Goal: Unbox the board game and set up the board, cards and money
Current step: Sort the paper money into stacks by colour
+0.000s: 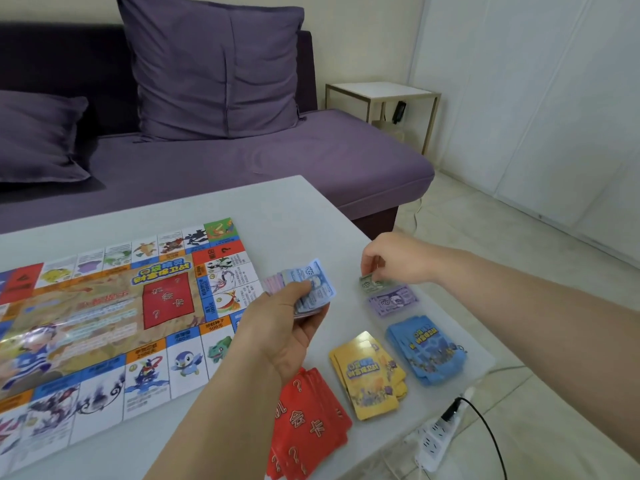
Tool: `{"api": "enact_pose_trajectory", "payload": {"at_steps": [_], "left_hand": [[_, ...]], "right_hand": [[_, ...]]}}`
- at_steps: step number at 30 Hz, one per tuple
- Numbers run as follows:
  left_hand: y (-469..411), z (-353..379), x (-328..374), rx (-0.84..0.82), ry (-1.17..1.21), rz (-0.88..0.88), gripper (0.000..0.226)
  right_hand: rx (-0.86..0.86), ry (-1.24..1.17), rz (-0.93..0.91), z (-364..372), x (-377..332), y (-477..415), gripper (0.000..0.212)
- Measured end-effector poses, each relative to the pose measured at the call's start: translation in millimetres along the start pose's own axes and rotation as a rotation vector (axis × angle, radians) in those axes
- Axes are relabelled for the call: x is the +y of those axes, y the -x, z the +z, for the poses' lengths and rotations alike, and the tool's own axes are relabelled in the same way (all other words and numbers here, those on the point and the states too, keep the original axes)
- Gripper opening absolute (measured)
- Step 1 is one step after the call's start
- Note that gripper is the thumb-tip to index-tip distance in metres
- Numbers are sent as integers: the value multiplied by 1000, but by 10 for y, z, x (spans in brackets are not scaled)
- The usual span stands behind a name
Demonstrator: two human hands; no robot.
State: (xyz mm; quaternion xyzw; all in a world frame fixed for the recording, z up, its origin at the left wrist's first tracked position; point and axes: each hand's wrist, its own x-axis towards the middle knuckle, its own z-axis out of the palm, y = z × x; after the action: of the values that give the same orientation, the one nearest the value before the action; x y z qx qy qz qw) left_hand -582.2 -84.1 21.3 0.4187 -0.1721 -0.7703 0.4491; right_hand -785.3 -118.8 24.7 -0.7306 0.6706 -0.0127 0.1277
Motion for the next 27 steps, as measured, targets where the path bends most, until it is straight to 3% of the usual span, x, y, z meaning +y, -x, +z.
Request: {"api": "enact_pose_trajectory", "payload": {"at_steps": [4,6,9,11,13,17,20,24,27], "left_hand": [[-59,30,-60,-7,-14,-6,7],[-77,33,-98,-20,-31,-3,6],[-84,47,-127,-36,-46,33,9],[-71,67,-136,-52,-59,64,11],[-54,72,-142,-68,-80,84,13],[-19,39,-129,-92,-40,56,8],[13,30,-111,-129,-67,80,9],[-5,11,-108,-123,-112,100,12],[-18,16,-100,-108,-117,89,11]], "right_hand": [[36,-3,-25,75,79,17,25],[137,-82,-3,58,70,54,28],[345,-553,68,-64,-190,199,17],[230,-818,128,-102,-409,307,26],[106,-872,157,-49,-541,358,24],[148,-937,230,54,-562,348,22],[147,-1145,293,104,-528,355,17],[81,-1280,256,140,-579,401,8],[127,-1256,281,171,-615,413,17]]}}
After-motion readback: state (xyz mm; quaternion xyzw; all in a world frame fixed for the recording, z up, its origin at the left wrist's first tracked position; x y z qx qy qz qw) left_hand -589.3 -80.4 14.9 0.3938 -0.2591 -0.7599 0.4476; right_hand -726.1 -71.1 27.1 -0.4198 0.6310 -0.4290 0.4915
